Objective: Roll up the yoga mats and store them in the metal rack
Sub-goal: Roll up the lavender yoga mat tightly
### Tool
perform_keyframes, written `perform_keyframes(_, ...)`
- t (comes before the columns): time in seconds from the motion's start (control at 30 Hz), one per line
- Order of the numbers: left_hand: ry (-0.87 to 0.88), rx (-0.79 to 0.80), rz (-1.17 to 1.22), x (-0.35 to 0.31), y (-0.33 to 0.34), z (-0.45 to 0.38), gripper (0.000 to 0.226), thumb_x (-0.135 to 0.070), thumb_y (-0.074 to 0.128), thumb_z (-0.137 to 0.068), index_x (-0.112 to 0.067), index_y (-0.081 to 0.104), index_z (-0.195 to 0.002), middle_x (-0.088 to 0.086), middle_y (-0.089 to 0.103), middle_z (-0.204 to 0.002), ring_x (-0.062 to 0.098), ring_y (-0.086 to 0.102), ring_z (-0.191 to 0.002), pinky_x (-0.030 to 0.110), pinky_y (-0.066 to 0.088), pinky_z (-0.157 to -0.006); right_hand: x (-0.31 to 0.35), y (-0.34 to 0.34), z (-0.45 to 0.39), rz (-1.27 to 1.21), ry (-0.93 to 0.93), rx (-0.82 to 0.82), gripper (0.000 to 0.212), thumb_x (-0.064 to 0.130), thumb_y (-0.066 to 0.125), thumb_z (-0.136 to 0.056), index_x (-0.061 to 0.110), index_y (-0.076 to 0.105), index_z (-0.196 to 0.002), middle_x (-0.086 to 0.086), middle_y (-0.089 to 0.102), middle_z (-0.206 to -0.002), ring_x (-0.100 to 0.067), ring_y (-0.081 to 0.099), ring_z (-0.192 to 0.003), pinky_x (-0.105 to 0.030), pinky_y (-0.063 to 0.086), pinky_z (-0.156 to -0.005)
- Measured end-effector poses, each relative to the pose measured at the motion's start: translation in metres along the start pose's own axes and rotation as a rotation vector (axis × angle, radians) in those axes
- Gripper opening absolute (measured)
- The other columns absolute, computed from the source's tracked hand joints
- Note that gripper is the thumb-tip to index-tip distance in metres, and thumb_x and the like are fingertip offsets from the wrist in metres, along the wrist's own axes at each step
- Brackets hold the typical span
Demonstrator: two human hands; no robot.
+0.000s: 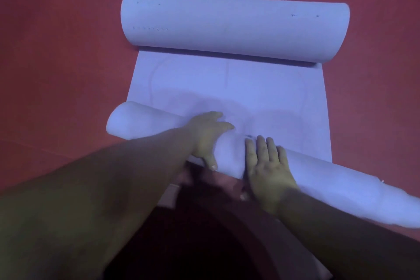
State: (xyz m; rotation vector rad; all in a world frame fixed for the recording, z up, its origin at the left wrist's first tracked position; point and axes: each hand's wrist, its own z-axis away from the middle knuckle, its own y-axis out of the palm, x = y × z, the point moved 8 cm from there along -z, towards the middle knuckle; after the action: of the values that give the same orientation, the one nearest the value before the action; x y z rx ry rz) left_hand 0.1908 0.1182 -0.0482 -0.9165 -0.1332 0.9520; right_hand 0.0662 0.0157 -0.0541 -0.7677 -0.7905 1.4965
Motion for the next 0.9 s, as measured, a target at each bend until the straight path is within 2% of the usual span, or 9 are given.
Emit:
perform_keyframes(0.07,0.040,-0.157,0.129,0.004,-0.010,0.010,0.115,-0.038,0.097,-0.054,-0.030,0.040,-0.153,0.010,0.015,-0.166,0.027,0.012,-0.153,0.037,0.019,-0.123,-0.008,-0.009,-0.008,-0.022,-0.003,-0.071,0.129,0.069,0.063,-0.078,0.001,-0.014,-0.155,-0.027,0.002,-0.162,-0.047,0.005,-0.149,-0.056,0.006,-0.121)
perform_keyframes(0.13,0.078,-0.350,0.087,0.006,-0.017,0.024,0.094,-0.041,0.091,-0.062,-0.024,0.052,-0.146,0.011,0.033,-0.157,0.030,0.029,-0.146,0.038,0.024,-0.118,-0.020,-0.020,-0.020,-0.056,-0.008,-0.083,0.126,0.069,0.065,-0.076,0.005,-0.007,-0.157,-0.019,0.015,-0.159,-0.039,0.019,-0.146,-0.051,0.016,-0.121)
perform_keyframes(0.2,0.069,-0.409,-0.066,0.003,-0.011,0.033,0.085,-0.050,0.077,-0.079,-0.023,0.043,-0.152,0.009,0.037,-0.156,0.031,0.031,-0.146,0.043,0.018,-0.118,-0.031,-0.027,-0.033,-0.107,-0.023,-0.030,0.128,0.071,0.070,-0.069,0.012,-0.001,-0.157,-0.010,0.025,-0.155,-0.033,0.029,-0.142,-0.047,0.024,-0.118)
perform_keyframes(0.3,-0.008,-0.267,-0.275,0.002,0.006,0.027,0.115,-0.067,0.068,-0.078,-0.022,0.001,-0.161,0.005,0.005,-0.169,0.028,0.002,-0.156,0.051,0.001,-0.124,-0.045,-0.036,-0.047,-0.158,0.029,0.069,0.133,0.069,0.077,-0.064,0.021,-0.005,-0.158,-0.008,0.019,-0.157,-0.033,0.022,-0.145,-0.054,0.025,-0.116)
perform_keyframes(0.37,-0.044,-0.218,-0.315,0.002,0.002,0.017,0.128,-0.067,0.074,-0.072,-0.021,-0.006,-0.160,0.005,0.001,-0.169,0.028,-0.004,-0.156,0.053,0.000,-0.124,-0.047,-0.046,-0.049,-0.131,0.127,0.060,0.131,0.060,0.078,-0.069,0.024,-0.012,-0.157,-0.013,0.015,-0.153,-0.036,0.019,-0.142,-0.058,0.027,-0.111)
perform_keyframes(0.47,-0.076,-0.166,-0.299,0.005,-0.018,-0.002,0.133,-0.061,0.085,-0.064,-0.024,0.001,-0.160,0.003,0.012,-0.167,0.028,0.005,-0.155,0.054,0.004,-0.123,-0.028,-0.065,-0.042,-0.003,0.056,-0.153,0.099,0.037,0.061,-0.087,0.023,-0.010,-0.154,-0.014,0.025,-0.146,-0.035,0.031,-0.131,-0.056,0.032,-0.105)
perform_keyframes(0.6,-0.169,-0.143,-0.354,0.006,-0.029,-0.016,0.125,-0.047,0.093,-0.056,-0.030,0.014,-0.152,0.001,0.035,-0.151,0.029,0.033,-0.140,0.064,0.022,-0.113,-0.032,-0.038,-0.037,0.041,0.081,-0.104,0.117,0.056,0.062,-0.087,0.028,-0.034,-0.147,-0.016,-0.004,-0.158,-0.037,0.007,-0.148,-0.071,0.013,-0.109)
perform_keyframes(0.77,-0.164,-0.132,-0.347,0.006,-0.030,-0.017,0.102,-0.038,0.084,-0.064,-0.033,0.025,-0.147,0.001,0.046,-0.139,0.028,0.045,-0.126,0.061,0.030,-0.107,-0.039,-0.045,-0.045,-0.022,0.041,-0.206,0.105,0.054,0.061,-0.084,0.038,-0.019,-0.149,-0.009,0.028,-0.147,-0.031,0.035,-0.126,-0.057,0.030,-0.103)
perform_keyframes(0.9,-0.194,0.006,-0.249,-0.002,-0.020,-0.009,0.103,-0.047,0.087,-0.059,-0.036,0.029,-0.142,-0.001,0.048,-0.131,0.028,0.048,-0.124,0.056,0.034,-0.103,-0.046,-0.040,-0.040,-0.056,-0.032,-0.071,0.113,0.054,0.070,-0.075,0.040,-0.011,-0.152,-0.006,0.034,-0.142,-0.029,0.038,-0.124,-0.052,0.037,-0.099)
